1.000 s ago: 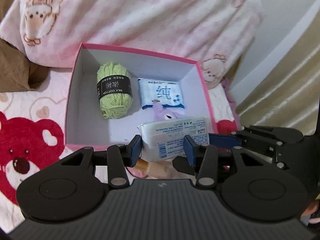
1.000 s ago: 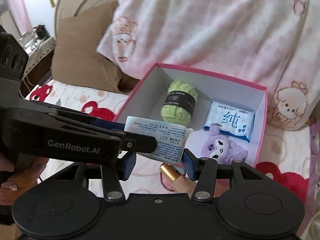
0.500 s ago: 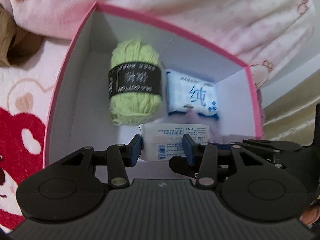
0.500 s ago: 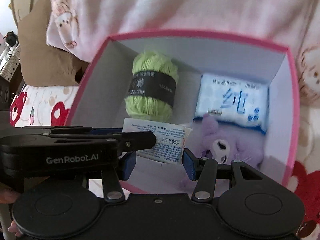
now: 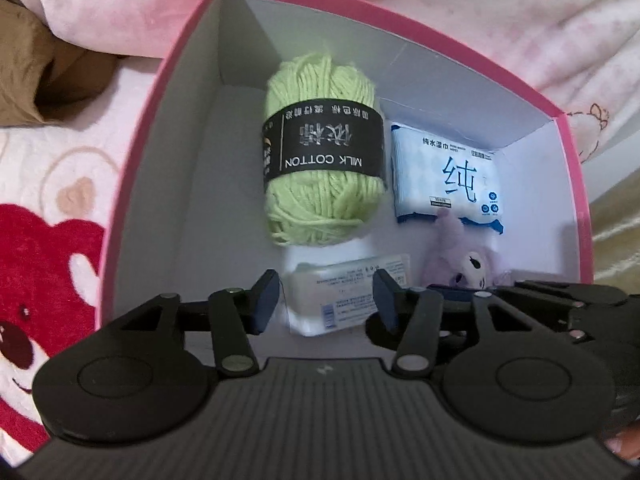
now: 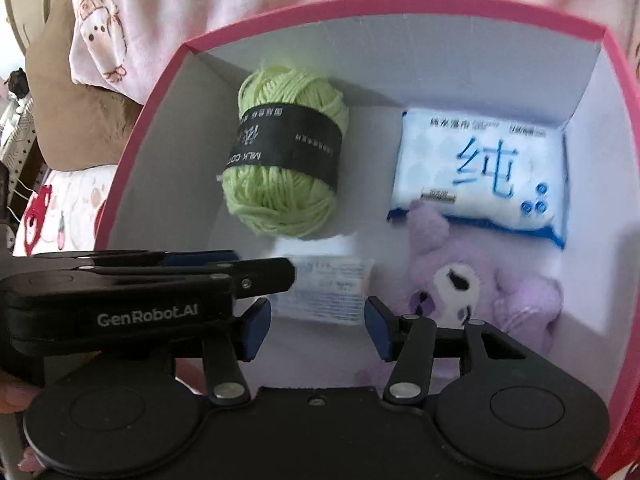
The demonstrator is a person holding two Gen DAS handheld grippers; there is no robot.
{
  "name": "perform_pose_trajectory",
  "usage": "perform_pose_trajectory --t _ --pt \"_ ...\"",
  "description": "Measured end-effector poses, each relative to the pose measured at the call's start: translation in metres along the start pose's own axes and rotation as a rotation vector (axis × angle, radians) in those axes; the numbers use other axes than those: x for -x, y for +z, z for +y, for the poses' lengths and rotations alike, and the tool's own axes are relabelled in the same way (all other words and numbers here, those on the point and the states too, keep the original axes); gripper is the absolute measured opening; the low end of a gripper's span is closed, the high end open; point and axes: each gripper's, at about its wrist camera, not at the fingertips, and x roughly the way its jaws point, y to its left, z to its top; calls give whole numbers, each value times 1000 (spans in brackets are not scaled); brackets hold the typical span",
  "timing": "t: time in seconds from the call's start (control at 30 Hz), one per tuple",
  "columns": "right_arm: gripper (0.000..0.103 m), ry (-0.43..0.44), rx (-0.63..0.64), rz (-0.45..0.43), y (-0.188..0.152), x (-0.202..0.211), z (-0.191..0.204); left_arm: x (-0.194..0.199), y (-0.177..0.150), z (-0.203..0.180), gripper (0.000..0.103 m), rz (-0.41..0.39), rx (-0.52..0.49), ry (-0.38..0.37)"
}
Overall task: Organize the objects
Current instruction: 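Withdraw the open left tool from the pink box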
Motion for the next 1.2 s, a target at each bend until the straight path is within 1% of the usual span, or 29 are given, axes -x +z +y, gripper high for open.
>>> perform_pose_trajectory --t 0.07,0.17,0.2,0.23,0.37,0.43,0.53,0.73,0.87,1.07,1.2 --pt "58 6 12 -25 0 10 -1 7 -1 2 52 -28 17 -5" --pt "58 18 34 -67 -4 30 -2 20 -4 -1 55 -51 15 -16" --pt "58 23 38 -79 -6 37 -3 25 -6 -3 58 -57 12 -13" --pt "58 28 44 -92 -9 45 -3 32 -7 -5 61 -63 6 -3" --pt "58 35 84 -138 -18 71 5 58 -14 -15 66 -77 -30 36" --pt "59 41 95 -156 -23 86 7 71 -18 -20 72 -84 -39 43" --pt "59 39 120 -188 -31 111 12 97 -27 -28 75 -104 -87 55" --pt "61 16 219 -234 -57 163 23 147 -50 -50 76 -136 -194 96" --pt "64 -8 283 -247 -78 194 29 174 -65 -64 76 -136 -238 95" --pt "66 -34 345 -265 -104 228 30 204 -92 -88 77 -150 -315 128" --pt "70 -39 387 -281 -123 247 32 217 -109 -102 80 -152 -343 126"
